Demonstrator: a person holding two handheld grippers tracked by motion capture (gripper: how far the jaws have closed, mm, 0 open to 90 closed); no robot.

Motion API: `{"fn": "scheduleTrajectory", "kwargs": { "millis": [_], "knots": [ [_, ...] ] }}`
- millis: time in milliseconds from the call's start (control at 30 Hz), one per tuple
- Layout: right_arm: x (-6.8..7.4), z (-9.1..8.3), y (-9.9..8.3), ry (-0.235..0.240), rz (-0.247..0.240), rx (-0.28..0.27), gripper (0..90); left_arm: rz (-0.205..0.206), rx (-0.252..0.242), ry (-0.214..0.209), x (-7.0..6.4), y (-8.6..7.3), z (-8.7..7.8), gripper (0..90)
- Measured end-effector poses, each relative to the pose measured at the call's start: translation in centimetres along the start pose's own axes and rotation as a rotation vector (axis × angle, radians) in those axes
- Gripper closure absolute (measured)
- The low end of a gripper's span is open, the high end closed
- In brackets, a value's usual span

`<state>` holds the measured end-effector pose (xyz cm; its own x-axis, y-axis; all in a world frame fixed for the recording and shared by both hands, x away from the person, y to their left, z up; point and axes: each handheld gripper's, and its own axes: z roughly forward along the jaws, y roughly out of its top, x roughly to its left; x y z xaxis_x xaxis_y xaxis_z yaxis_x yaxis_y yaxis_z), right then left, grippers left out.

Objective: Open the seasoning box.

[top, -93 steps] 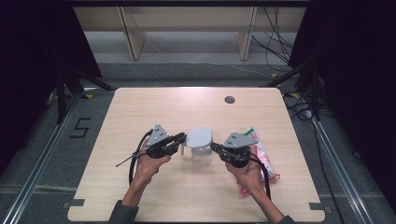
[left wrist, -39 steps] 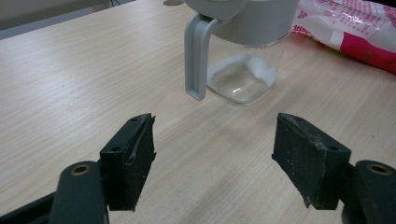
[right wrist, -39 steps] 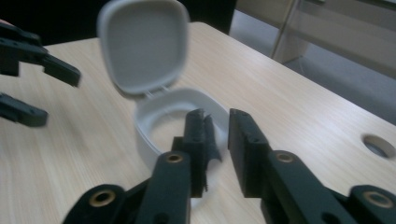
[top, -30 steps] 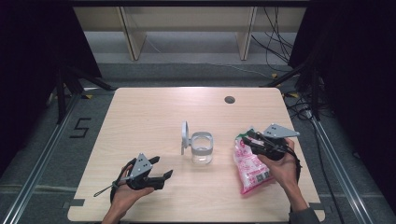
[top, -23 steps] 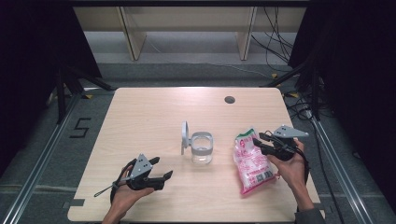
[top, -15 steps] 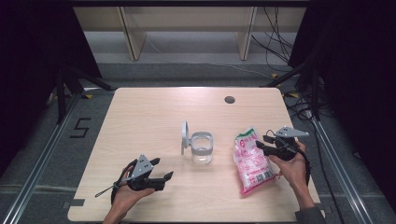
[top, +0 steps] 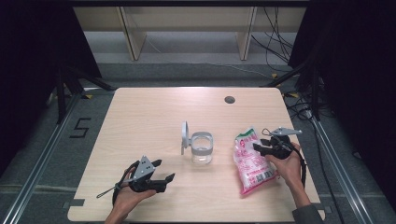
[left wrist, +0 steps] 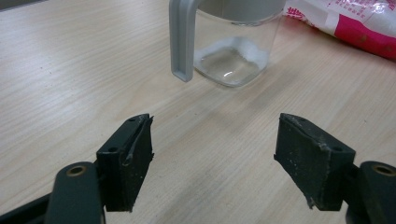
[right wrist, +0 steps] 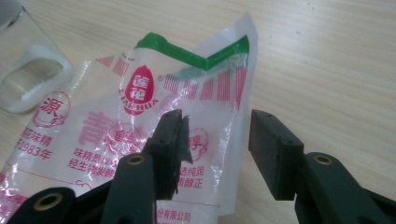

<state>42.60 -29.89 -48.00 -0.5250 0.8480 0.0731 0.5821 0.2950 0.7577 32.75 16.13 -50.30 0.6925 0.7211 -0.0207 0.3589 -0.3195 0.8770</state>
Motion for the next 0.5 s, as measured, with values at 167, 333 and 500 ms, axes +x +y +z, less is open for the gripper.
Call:
{"fn": "scheduleTrajectory", "kwargs": {
  "millis": [167, 333, 500],
  "knots": [
    [0.01, 0.25, -0.03, 0.024, 0.025, 0.014, 75.4, 0.007, 0.007, -0.001, 0.19, 0.00, -0.03, 26.7],
    [0.11, 0.02, 0.02, 0.020, -0.003, 0.018, 87.9, -0.008, -0.003, -0.002, 0.06, 0.03, -0.03, 26.7],
    [-0.25, -0.60, -0.28, 0.025, -0.005, 0.019, 89.3, -0.013, -0.010, -0.001, 0.15, 0.00, -0.07, 26.7]
  ]
}}
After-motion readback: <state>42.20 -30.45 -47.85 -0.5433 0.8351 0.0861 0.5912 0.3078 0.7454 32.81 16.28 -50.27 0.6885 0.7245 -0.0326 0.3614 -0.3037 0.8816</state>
